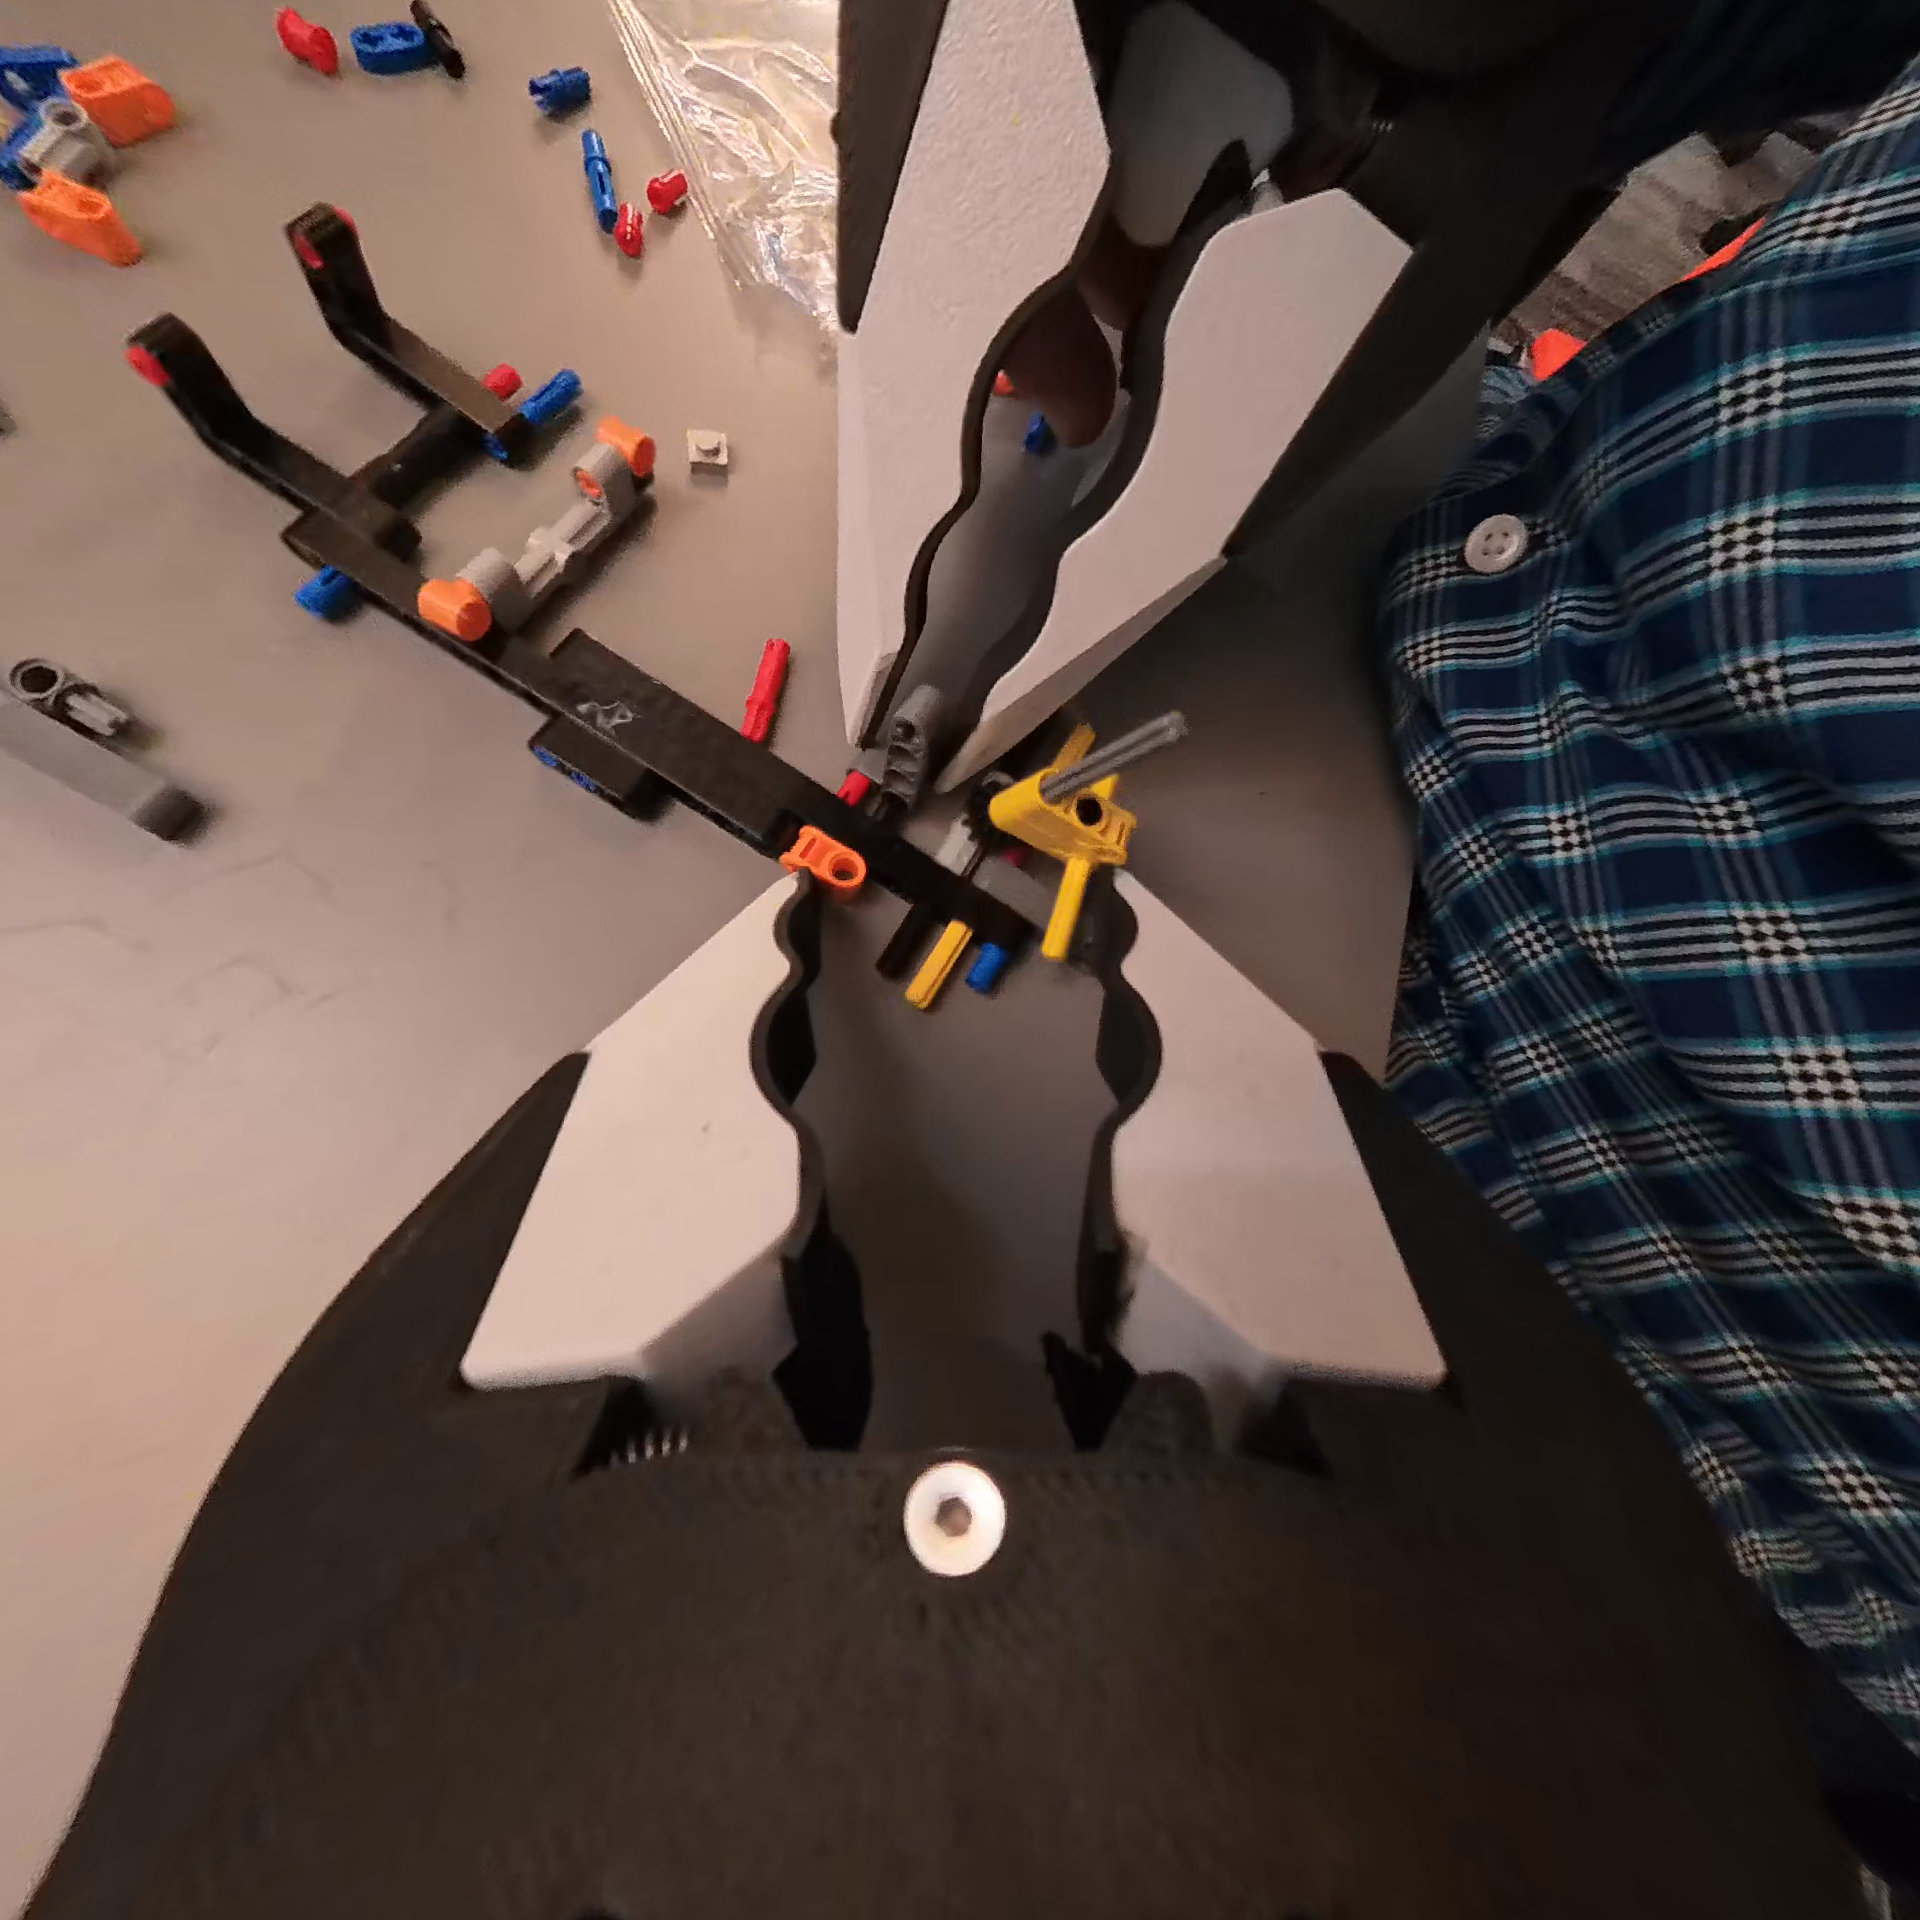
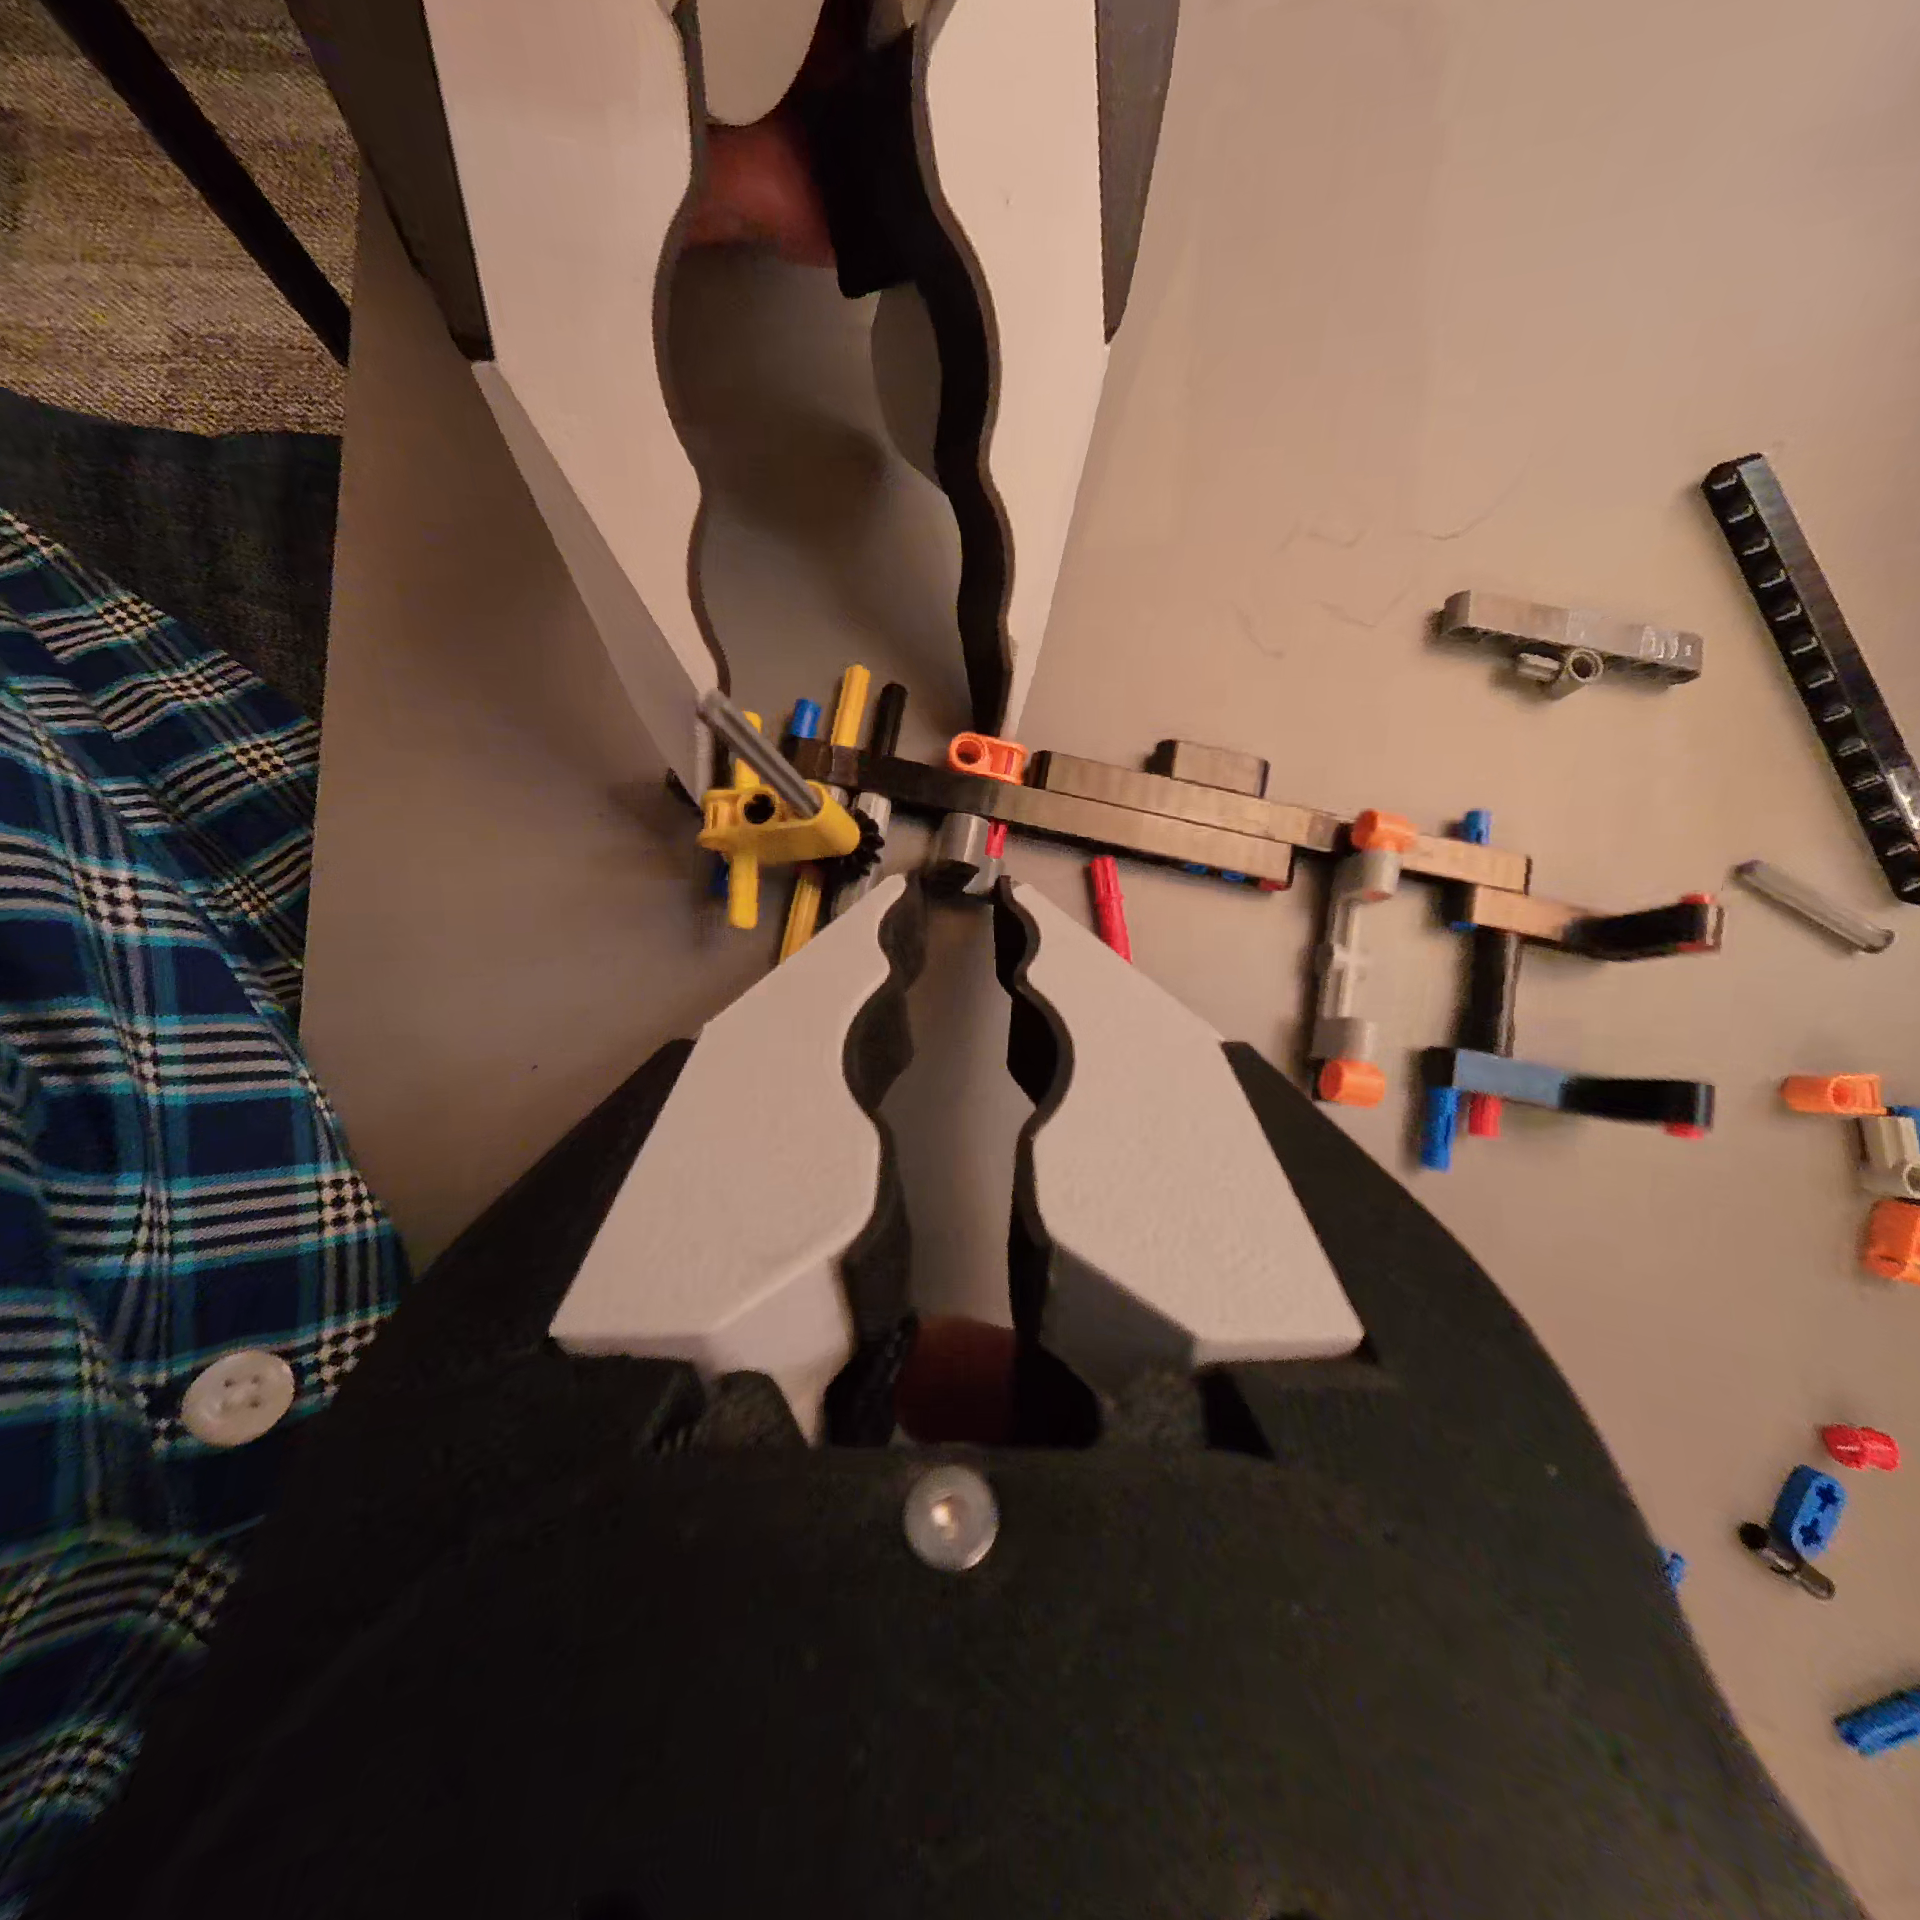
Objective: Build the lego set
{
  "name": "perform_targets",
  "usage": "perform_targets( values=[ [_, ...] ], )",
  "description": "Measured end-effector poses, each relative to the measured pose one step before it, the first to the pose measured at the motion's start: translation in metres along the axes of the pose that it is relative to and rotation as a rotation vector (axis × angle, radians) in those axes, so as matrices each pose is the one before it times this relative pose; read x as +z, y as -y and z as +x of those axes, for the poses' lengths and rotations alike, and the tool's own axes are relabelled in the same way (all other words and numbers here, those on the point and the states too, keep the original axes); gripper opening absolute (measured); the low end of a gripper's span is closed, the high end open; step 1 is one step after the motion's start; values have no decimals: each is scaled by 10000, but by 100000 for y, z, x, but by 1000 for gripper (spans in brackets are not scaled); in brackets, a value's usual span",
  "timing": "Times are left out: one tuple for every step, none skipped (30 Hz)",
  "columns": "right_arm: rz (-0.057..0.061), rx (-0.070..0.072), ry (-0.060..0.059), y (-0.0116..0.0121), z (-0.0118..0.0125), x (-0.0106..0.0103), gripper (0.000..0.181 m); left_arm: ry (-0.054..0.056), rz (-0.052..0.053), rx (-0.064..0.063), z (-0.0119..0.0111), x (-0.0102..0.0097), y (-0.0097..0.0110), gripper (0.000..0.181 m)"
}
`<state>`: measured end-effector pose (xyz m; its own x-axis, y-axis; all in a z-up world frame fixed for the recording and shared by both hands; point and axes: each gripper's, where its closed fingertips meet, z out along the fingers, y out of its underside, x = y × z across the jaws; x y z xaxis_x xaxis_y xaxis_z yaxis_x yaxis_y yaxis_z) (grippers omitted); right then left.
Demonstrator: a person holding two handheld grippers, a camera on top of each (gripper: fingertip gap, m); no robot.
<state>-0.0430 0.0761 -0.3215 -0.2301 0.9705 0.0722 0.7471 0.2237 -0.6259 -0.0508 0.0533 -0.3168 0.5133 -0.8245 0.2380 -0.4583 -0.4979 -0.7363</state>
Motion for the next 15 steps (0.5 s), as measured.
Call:
perform_targets(
  values=[
    [-36, -22, -37, 35, 40, 28, 10, 97, -7, -4, -85, 9, 1, 49],
    [-47, -50, -52, 16, -2, 21, 10, 60, 8, -2, -22, 24, 22, 50],
    [-75, 51, -10, 19, 12, 10, 10, 100, 0, 13, -26, 59, 28, 50],
    [-72, 63, -21, 13, 6, 14, 10, 94, -2, 25, -21, 36, 5, 52],
    [-55, 34, -58, 16, 0, 14, 9, 74, 14, -14, -12, 85, 48, 54],
    [-48, 45, -62, 29, -22, 19, 9, 63, 0, 13, -3, 58, 38, 55],
    [-26, 91, -27, 40, -17, 15, 9, 50, 9, -7, -23, 45, 35, 56],
    [-7, 145, 53, 54, -38, 18, 9, 72, 3, -8, -54, 41, 27, 57],
    [-30, 107, 45, 24, -2, 1, 9, 82, -8, 24, 0, 52, 4, 57],
    [-56, 81, 15, 22, 15, 4, 9, 93, -20, 58, 12, 43, -10, 59],
    [-56, 42, -29, 22, 22, 10, 9, 98, -11, 33, -35, 46, -11, 59],
    [-56, 23, -65, 2, 32, 17, 8, 75, -2, -4, -4, 49, 19, 60],
    [-45, 35, -73, 15, 31, -4, 8, 93, 3, -23, -51, 45, 15, 60],
    [52, -7, -143, 147, 101, -55, 8, 122, 4, -37, -109, 38, 16, 60],
    [231, -1, -247, 471, 259, -206, 0, -39, -4, 34, 156, 54, -9, 60]
  ],
)
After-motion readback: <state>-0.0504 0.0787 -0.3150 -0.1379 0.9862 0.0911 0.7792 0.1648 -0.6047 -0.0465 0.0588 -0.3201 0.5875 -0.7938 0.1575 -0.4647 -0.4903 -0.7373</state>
